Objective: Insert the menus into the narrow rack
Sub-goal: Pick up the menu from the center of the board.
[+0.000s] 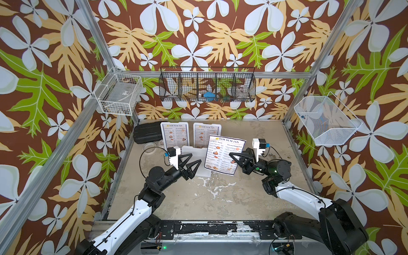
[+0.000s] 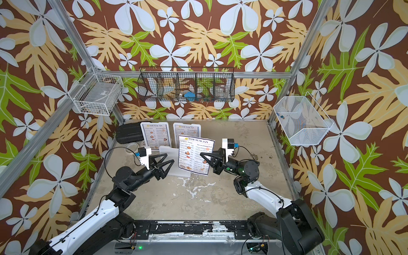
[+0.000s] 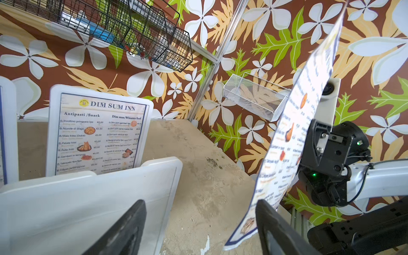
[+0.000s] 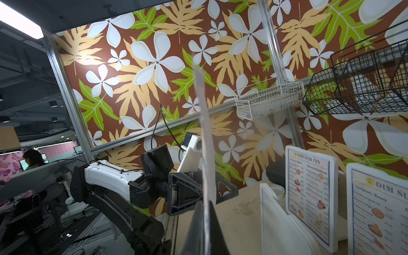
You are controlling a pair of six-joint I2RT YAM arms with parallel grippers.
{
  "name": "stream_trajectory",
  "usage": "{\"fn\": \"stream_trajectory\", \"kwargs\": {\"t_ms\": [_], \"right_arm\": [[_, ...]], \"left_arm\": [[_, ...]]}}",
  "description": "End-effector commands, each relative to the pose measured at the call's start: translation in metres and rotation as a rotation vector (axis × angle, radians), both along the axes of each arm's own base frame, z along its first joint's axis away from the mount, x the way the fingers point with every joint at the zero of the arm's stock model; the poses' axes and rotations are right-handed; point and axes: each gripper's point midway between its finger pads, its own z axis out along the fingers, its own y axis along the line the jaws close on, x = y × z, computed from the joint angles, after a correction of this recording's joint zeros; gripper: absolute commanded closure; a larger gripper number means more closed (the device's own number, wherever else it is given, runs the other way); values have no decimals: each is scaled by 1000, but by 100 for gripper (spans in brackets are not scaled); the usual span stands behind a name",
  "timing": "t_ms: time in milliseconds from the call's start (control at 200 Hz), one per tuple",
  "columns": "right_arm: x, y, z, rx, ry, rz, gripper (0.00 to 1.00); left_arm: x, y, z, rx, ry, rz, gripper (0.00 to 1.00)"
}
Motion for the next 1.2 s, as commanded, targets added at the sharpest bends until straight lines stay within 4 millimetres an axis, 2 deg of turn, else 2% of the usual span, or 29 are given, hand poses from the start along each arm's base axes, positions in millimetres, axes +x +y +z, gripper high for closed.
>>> {"fn": "stream_trajectory", "kwargs": {"t_ms": [0,175,370,591,666,776,846,1046,1131,1196], "right_arm": [[11,9,13,4,-13,-19,100],[18,18,28,28,-19,0,100],[10,35,35,39,-41,73,100],[6,38,44,76,-46,136,100],[8,39,45,85,-46,140,100],[15,42,44,87,-35,135,100],[16,43,44,88,-38,141,100],[17,42,46,94,-47,127,100],[21,43,44,80,-44,106,100],[22,44,42,65,-47,97,100]], "left_arm": [[-6,-1,8,-48,-25,-83,21],[-6,12,21,-76,-80,-73,21],[-4,9,27,-85,-92,-91,22],[-4,7,31,-89,-112,-106,25],[-8,5,35,-92,-125,-129,31],[-11,4,39,-95,-132,-143,54],[-9,3,39,-92,-126,-146,65],[-1,0,37,-83,-100,-147,75],[3,0,37,-78,-95,-141,82],[5,-1,37,-69,-88,-136,91]]}}
